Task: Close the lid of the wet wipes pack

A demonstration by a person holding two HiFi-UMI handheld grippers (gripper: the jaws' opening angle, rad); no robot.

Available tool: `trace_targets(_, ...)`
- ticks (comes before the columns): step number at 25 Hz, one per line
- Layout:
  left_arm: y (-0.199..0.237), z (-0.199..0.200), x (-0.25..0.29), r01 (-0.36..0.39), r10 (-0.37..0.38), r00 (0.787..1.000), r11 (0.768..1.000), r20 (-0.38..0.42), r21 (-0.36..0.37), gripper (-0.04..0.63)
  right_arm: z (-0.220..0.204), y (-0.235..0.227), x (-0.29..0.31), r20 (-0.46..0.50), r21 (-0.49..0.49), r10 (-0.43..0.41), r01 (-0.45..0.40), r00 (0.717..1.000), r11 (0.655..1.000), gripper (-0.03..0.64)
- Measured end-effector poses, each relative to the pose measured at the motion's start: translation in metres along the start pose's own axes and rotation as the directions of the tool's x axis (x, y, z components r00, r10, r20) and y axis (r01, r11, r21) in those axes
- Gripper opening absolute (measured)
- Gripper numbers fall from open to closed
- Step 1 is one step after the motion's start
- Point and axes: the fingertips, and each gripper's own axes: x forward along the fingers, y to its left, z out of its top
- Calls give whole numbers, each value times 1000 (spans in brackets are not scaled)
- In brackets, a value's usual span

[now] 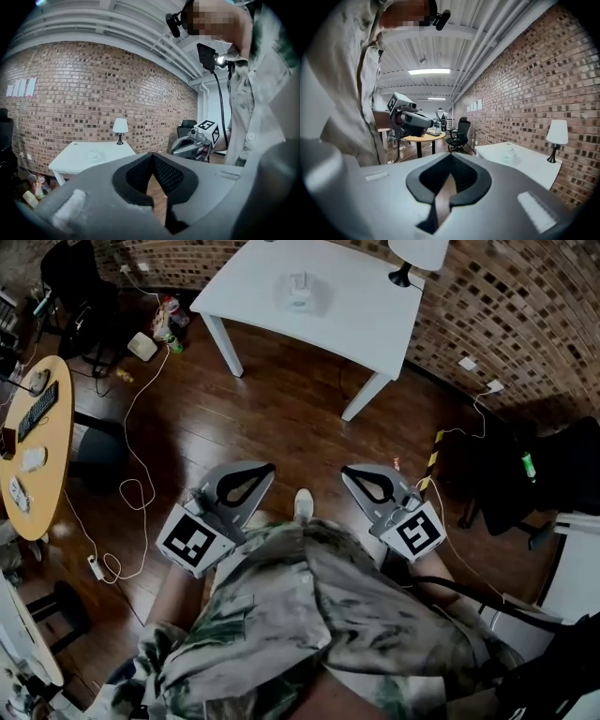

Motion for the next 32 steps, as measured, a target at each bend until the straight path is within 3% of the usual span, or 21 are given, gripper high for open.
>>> trace_targets(9,79,-8,27,15,-14,1000,997,11,-79,0,-5,-65,66,-59,11,-2,2,998,1000,5)
trace_targets(22,239,28,54,121,-119,992,992,47,-34,0,30,-179,195,-62,-48,-111,108,992,993,5)
trace_targets(27,275,21,66,103,-100,994,992,45,-78,0,18,-225,234,-100,-59,-94,88,991,994,5)
trace_targets(32,311,28,90,38,-35,999,994,33,-104,-2,7,-289,275,-127,-113,-43,29,991,993,5)
